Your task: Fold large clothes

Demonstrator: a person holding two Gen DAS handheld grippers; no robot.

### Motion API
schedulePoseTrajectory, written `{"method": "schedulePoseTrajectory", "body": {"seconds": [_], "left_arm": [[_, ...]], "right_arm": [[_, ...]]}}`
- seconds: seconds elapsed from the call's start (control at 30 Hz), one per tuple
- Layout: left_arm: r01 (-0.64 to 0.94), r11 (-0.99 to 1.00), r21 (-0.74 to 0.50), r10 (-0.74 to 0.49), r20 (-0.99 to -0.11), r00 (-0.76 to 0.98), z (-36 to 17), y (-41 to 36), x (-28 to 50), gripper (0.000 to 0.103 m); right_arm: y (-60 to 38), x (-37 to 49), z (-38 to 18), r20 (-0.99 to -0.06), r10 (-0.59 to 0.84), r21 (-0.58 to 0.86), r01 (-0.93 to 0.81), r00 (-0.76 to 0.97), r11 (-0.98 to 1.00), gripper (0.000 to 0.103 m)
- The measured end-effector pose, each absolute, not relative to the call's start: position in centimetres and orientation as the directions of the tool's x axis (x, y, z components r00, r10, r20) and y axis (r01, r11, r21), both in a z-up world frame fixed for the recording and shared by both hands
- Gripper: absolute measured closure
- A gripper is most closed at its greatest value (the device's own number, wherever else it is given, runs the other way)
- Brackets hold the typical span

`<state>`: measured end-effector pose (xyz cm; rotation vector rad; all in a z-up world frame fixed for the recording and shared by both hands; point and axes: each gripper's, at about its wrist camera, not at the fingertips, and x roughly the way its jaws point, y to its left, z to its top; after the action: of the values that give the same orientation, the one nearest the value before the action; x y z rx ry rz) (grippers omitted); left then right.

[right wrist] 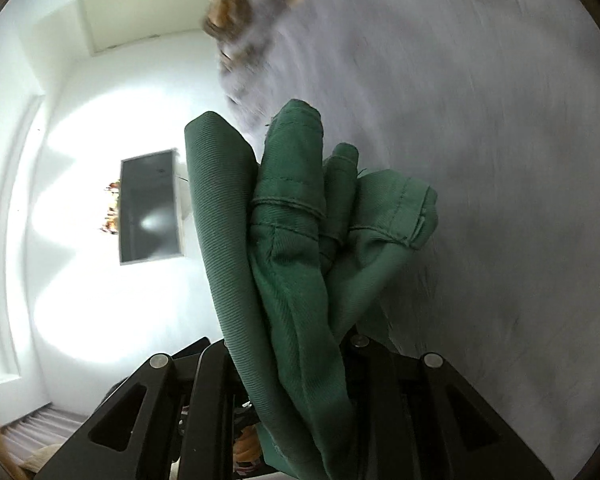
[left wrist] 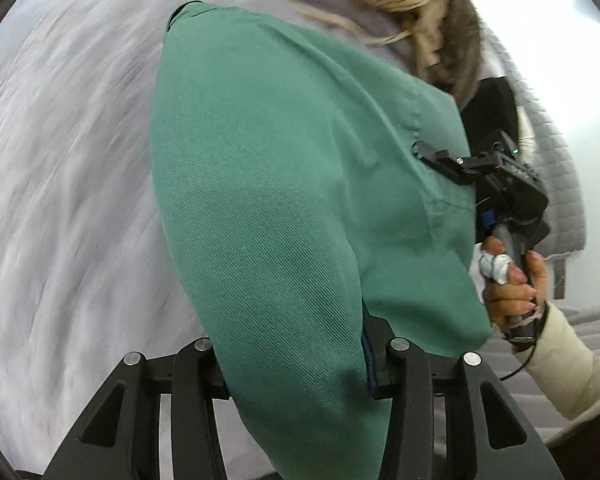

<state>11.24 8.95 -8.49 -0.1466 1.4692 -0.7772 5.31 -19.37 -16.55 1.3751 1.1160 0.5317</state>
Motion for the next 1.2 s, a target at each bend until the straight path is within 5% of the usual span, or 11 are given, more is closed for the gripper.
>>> {"method": "schedulePoseTrajectory", "body": {"seconds": [0.13, 0.23, 0.3, 0.37, 0.6, 0.83, 0.87, 0.9, 0.97, 1.2], "left_arm": [[0.31, 0.812, -0.494, -0.487, -0.867, -0.106, -12.6, 11.1, 10.0, 0.053], [0.297, 0.818, -0.493, -0.49, -0.867, -0.091, -13.2, 12.1, 9.5, 0.044], [0.344, 0.812, -0.472, -0.477, -0.876, -0.076, -12.0, 13.1, 8.9, 0.039], [0.379, 0.816, -0.437, -0.452, -0.891, -0.054, -10.7, 13.1, 8.7, 0.038], [0.4, 0.842, -0.363, -0.408, -0.912, 0.031, -7.4, 15.2, 8.5, 0.038], [0.477, 0.82, -0.317, -0.341, -0.939, -0.038, -10.1, 12.4, 4.9, 0.038], [0.479, 0.82, -0.314, -0.334, -0.941, -0.045, -10.6, 12.4, 4.3, 0.038], [0.475, 0.822, -0.314, -0.332, -0.942, -0.05, -10.9, 12.6, 4.0, 0.038], [0.457, 0.834, -0.31, -0.329, -0.944, -0.039, -11.4, 13.1, 3.7, 0.024], [0.369, 0.857, -0.359, -0.356, -0.931, -0.081, -12.7, 14.9, 4.1, 0.022]], "right_arm": [[-17.9, 5.6, -18.9, -0.435, 0.808, 0.882, 0.369, 0.397, 0.293, 0.081], [-18.5, 6.2, -18.1, -0.576, 0.736, 0.806, 0.392, 0.355, 0.442, 0.069], [-19.5, 6.2, -17.1, -0.728, 0.607, 0.683, 0.403, 0.318, 0.609, 0.045], [-20.1, 6.0, -15.4, -0.806, 0.508, 0.592, 0.404, 0.304, 0.697, 0.044], [-20.0, 3.8, -10.0, -0.803, 0.512, 0.593, 0.324, 0.304, 0.737, 0.047], [-15.8, -2.5, -10.3, -0.807, 0.579, 0.588, 0.256, 0.118, 0.767, 0.047], [-15.3, -2.8, -10.9, -0.812, 0.576, 0.577, 0.275, 0.096, 0.769, 0.049], [-14.9, -3.1, -11.5, -0.821, 0.564, 0.561, 0.294, 0.083, 0.774, 0.068], [-15.0, -4.6, -13.0, -0.846, 0.53, 0.515, 0.334, 0.051, 0.79, 0.09], [-17.3, -6.0, -18.4, -0.824, 0.561, 0.511, 0.53, 0.077, 0.677, 0.098]]}}
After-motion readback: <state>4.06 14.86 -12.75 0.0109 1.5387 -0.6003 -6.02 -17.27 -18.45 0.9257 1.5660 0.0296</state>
